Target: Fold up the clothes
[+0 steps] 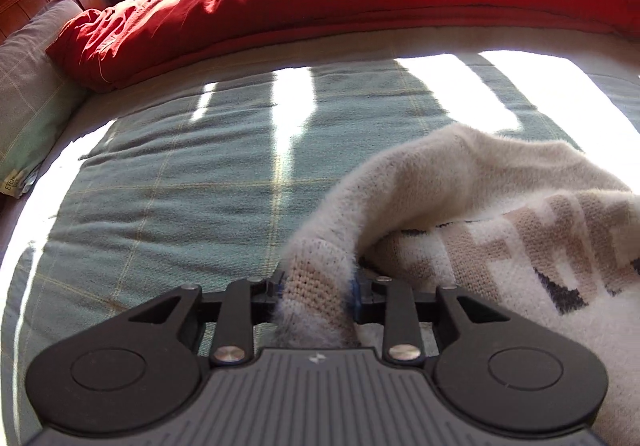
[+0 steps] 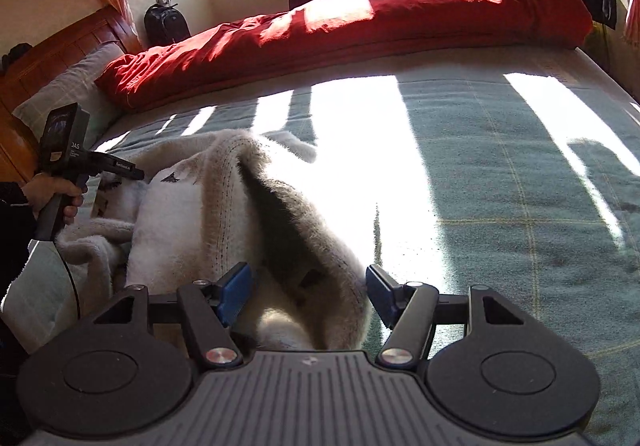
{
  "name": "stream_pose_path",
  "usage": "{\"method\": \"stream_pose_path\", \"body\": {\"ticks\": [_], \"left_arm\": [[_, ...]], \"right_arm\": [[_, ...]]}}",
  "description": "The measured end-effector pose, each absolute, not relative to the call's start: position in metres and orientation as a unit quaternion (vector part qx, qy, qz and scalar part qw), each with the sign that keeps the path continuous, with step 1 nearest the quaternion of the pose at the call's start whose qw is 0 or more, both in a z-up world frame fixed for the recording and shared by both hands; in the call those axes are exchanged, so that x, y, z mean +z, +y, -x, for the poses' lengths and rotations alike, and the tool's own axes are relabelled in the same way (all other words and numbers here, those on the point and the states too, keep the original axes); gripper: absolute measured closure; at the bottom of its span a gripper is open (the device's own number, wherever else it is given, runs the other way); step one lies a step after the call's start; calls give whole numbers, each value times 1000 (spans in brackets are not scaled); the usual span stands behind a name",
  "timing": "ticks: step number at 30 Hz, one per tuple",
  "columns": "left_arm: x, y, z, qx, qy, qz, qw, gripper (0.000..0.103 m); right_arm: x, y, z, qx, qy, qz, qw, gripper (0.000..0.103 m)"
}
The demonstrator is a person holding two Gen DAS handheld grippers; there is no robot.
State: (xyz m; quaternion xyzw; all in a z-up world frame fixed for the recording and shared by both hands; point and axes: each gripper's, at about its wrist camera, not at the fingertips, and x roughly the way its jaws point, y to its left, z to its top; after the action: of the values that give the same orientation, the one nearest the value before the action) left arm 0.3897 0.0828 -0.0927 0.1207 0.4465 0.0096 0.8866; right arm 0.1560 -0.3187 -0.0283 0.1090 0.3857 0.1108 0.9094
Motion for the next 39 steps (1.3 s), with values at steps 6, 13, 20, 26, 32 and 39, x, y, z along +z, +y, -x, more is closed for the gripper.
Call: {"method": "stream_pose_path", "body": {"ticks": [6,13,20,26,32,39], "left_arm": [[-58,71,-345,-3,423,-181,888,49],[-29,64,-273,-42,409,-150,899,32],[-43,65,-222,-43,422,-115,898,32],[-56,82,-205,-49,420,-10,906,31],[-53,84,-198,-60,402,9,914,31],[-52,96,-190,-60,398,24,915,30]], "right_arm": [[-9,-315,-134,121,365,-113,916,34],[15,-312,-95,124,344,-107,925,32],[34,-307,-63,119,324,-97,934,29],[42,-297,-55,114,319,-88,937,27],[43,-289,-60,112,327,-71,936,27],[30,-277,-76,121,347,-54,929,27]]}}
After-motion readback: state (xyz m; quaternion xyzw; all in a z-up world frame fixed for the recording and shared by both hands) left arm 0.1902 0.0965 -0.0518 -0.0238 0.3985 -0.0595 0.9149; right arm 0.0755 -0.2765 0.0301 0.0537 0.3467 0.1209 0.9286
